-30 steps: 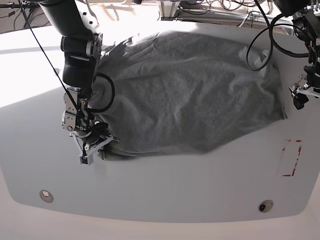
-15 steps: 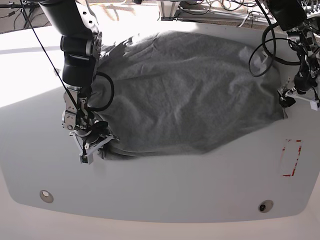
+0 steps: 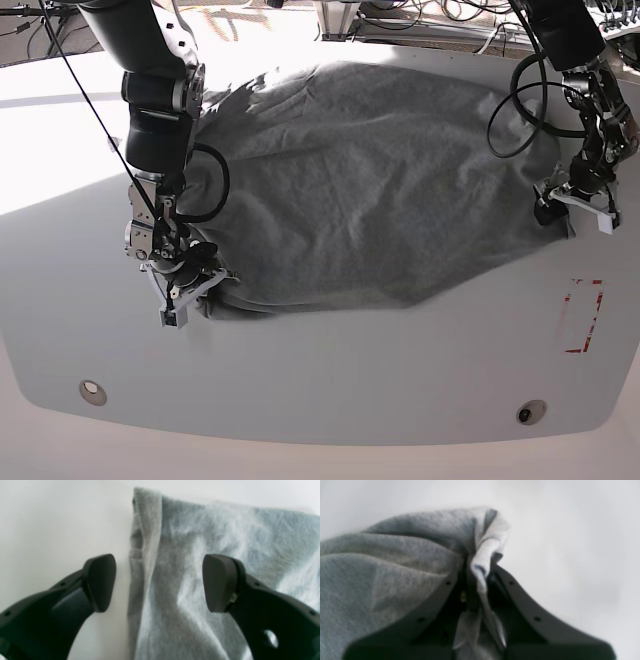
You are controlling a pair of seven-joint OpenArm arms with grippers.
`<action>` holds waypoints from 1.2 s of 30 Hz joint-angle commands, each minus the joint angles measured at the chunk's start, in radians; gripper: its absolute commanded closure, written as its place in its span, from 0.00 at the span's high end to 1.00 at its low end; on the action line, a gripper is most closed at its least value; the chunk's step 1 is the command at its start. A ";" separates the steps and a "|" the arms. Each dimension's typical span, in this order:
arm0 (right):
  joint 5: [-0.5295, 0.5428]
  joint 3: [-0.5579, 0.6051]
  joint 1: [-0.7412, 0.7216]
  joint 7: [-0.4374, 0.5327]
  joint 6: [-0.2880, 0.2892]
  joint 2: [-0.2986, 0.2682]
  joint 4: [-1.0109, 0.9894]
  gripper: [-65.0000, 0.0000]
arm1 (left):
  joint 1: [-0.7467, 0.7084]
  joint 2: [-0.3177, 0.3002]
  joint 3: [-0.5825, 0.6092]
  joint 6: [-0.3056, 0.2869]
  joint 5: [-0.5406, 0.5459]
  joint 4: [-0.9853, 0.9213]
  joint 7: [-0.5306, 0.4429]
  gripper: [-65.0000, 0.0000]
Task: Fold the T-shirt properly
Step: 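Lift the shirt with both grippers and shake it out in the air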
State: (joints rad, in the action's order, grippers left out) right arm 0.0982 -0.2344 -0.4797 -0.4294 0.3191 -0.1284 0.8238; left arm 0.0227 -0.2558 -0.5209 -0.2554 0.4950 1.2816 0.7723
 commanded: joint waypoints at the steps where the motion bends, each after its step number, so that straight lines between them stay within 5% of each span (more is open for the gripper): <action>1: 0.008 -0.001 -0.030 0.022 0.008 -0.009 0.021 0.00 | 0.012 -0.001 0.037 0.000 0.003 -0.020 0.039 0.79; 8: 0.008 -0.001 -0.014 0.022 0.008 -0.009 0.048 0.00 | 0.009 0.000 0.049 0.000 0.004 -0.023 0.071 0.69; 12: 0.008 -0.001 -0.001 0.022 0.008 -0.009 0.087 0.00 | 0.009 0.000 0.051 0.000 0.004 -0.030 0.072 0.38; 15: 0.008 -0.001 0.019 0.016 0.008 -0.009 0.114 0.00 | 0.012 0.000 0.051 0.000 0.003 -0.030 0.068 0.02; 16: 0.008 0.000 0.025 0.014 0.008 -0.009 0.127 0.00 | 0.013 0.000 0.051 0.000 0.001 -0.030 0.071 0.00; 24: 0.010 -0.003 0.072 -0.082 0.008 -0.007 0.300 0.00 | 0.007 0.000 0.051 0.000 0.004 0.082 0.077 0.00; 36: 0.010 -0.035 0.197 -0.320 0.008 -0.014 0.787 0.00 | 0.013 0.000 0.044 0.000 0.006 0.548 0.226 0.00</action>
State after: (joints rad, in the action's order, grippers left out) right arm 0.1036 -0.2436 -0.2623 -0.7441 0.3305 -0.1307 1.5070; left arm 0.0242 -0.2424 -0.4725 -0.2535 0.4892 1.7477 0.9974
